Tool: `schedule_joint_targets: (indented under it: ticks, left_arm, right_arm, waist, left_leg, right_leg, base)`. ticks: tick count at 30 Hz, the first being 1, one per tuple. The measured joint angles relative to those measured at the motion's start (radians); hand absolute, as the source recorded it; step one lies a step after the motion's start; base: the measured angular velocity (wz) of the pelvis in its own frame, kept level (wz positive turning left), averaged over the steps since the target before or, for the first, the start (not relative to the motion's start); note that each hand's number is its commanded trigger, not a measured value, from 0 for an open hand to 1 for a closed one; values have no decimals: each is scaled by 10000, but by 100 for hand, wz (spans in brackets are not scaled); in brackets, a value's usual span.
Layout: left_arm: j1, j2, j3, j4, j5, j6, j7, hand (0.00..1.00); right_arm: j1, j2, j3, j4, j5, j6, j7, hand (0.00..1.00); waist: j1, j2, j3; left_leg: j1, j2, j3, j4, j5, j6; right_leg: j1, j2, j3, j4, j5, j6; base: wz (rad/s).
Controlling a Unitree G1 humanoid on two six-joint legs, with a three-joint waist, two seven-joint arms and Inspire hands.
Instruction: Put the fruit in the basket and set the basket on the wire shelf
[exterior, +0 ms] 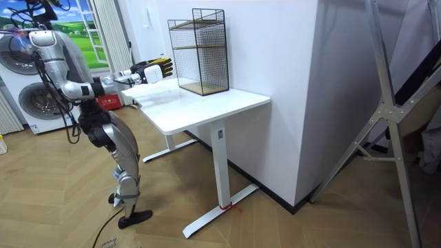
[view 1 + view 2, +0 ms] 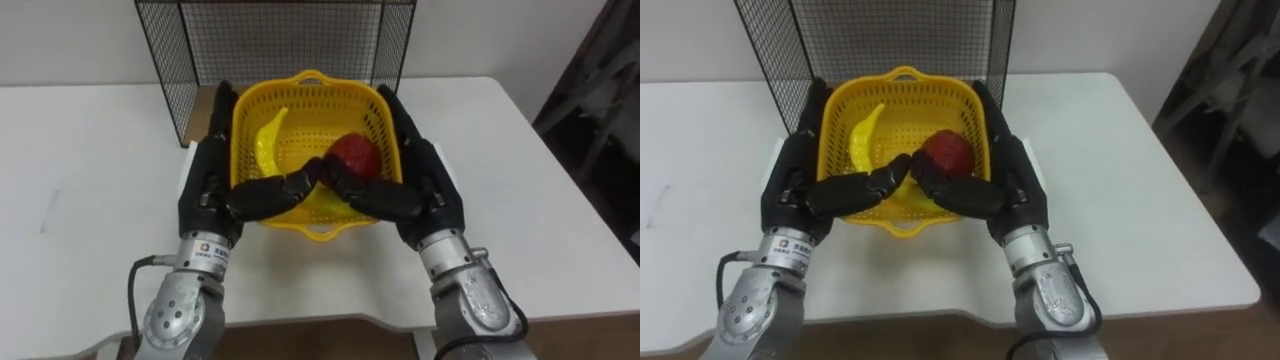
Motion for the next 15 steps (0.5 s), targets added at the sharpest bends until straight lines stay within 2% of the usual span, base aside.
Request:
schedule_joint_targets:
  ticks: [1,2,3,4,5,6,7,9,15]
  left_arm:
    - [-3,-15,-26,0,-1,-6,-3,0]
    - [2,-27,-22,4,5,-6,-2,0]
    - [3,-30,-4,4,12,-5,-3,0]
    - [3,-25,13,4,13,-5,-4,0]
    - [36,31,44,4,16,-5,-4,0]
    - [19,48,53,3,13,-7,-8,0]
    - [21,46,40,-2,7,-11,-14,0]
    - [25,43,-18,-2,6,-41,-16,0]
    - [23,95,-58,-22,7,-141,-8,0]
  right_arm:
    - [-11,-23,0,3,26,0,1,0]
    - [-14,-50,1,26,33,1,37,0]
    - [-13,-80,0,67,23,1,96,0]
    - [-9,-80,3,71,12,4,103,0]
    - [32,-40,30,66,-11,8,150,0]
    - [35,-46,14,27,5,-5,188,0]
    - [20,-79,11,11,36,-8,189,0]
    - [15,-116,12,-2,147,-45,188,0]
    - [15,-139,13,-54,243,-45,206,0]
  waist:
    - [-13,-9,2]
    - [7,3,-5]
    - [8,23,-17]
    - [15,53,-27]
    - [32,-38,-103]
    - [-102,-155,-186]
    - [-123,-181,-203]
    - [-143,-167,-193]
    - [-273,-68,-149]
  left_leg:
    - [-133,-93,-15,-415,-20,10]
    - [-385,-148,65,-1378,92,-13]
    - [-520,-253,100,-2413,564,39]
    - [-550,-278,82,-2629,1042,81]
    - [-495,-316,63,-2821,1414,219]
    - [-444,-459,16,-3051,1461,228]
    - [-389,-477,36,-3158,1478,224]
    - [-176,-630,28,-3408,1515,276]
    - [-175,-830,-108,-3528,1460,349]
  right_leg:
    - [-61,-5,9,-14,32,-22]
    - [-129,-1,-7,-59,83,-46]
    - [-202,9,-132,-51,97,-86]
    - [-222,34,-128,-41,89,-99]
    - [-217,47,-81,-65,49,-78]
    - [-175,-10,-158,-216,54,-38]
    - [-130,-27,-162,-312,92,-27]
    - [119,-84,-171,-657,164,17]
    - [359,-196,-334,-1133,132,101]
  base:
    - [-3]
    - [-18]
    - [-19]
    - [-20]
    - [0]
    - [7]
    - [14]
    - [2]
    - [13]
